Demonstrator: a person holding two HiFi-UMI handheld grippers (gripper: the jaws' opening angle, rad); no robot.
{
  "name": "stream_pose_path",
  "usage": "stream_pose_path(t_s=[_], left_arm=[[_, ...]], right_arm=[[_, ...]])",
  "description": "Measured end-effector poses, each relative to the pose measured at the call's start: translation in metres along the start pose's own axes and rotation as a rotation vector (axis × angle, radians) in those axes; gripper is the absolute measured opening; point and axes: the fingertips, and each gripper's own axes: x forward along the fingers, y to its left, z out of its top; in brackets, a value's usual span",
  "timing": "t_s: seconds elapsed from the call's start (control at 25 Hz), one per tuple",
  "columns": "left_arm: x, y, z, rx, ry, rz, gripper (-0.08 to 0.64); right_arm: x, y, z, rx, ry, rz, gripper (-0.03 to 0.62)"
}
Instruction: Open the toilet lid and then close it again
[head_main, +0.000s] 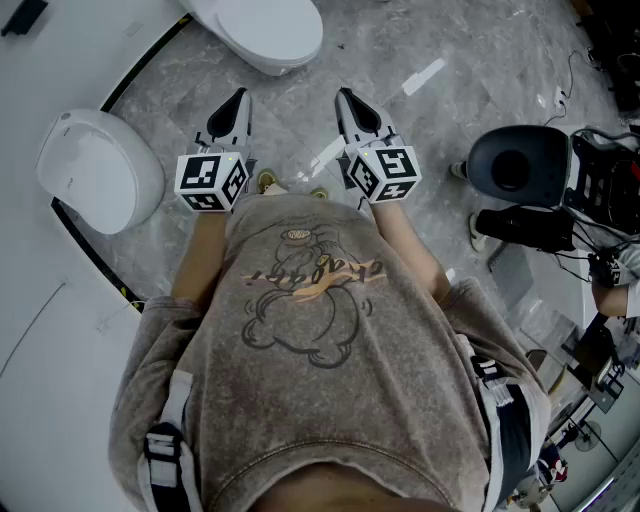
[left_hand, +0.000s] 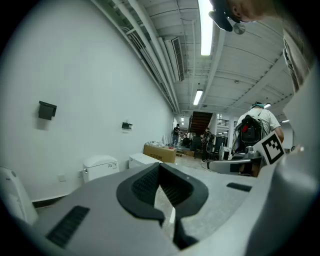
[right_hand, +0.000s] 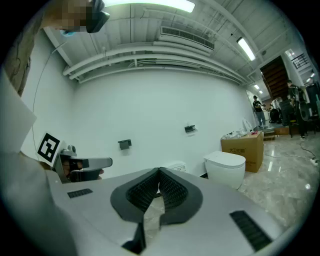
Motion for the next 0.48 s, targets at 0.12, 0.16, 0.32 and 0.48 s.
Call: stream_pose_path(t_s=[0.12, 0.16, 0.32, 0.48], left_arm=[[0.008, -0.002, -0.007, -0.011, 0.004, 0.007, 0.009], [0.009, -0.005, -0.01, -0.013, 0.007, 0.009, 0.009], [0.012, -0.017, -0.024, -0.009, 0.024, 0.024, 0.009], [0.027, -0.014, -0.034, -0.015, 0.038, 0.033, 0.009]], right_arm=[[0.001, -0.005, -0.004, -0.005, 0.005, 0.021, 0.026], [-0.001, -0.007, -0.005, -0.004, 0.005, 0.031, 0.026], [-0.012, -0.017, -0.015, 0.019, 0.012, 0.06, 0.028], [-0.001, -0.035, -0.028, 0.043, 0.037, 0.045, 0.028]])
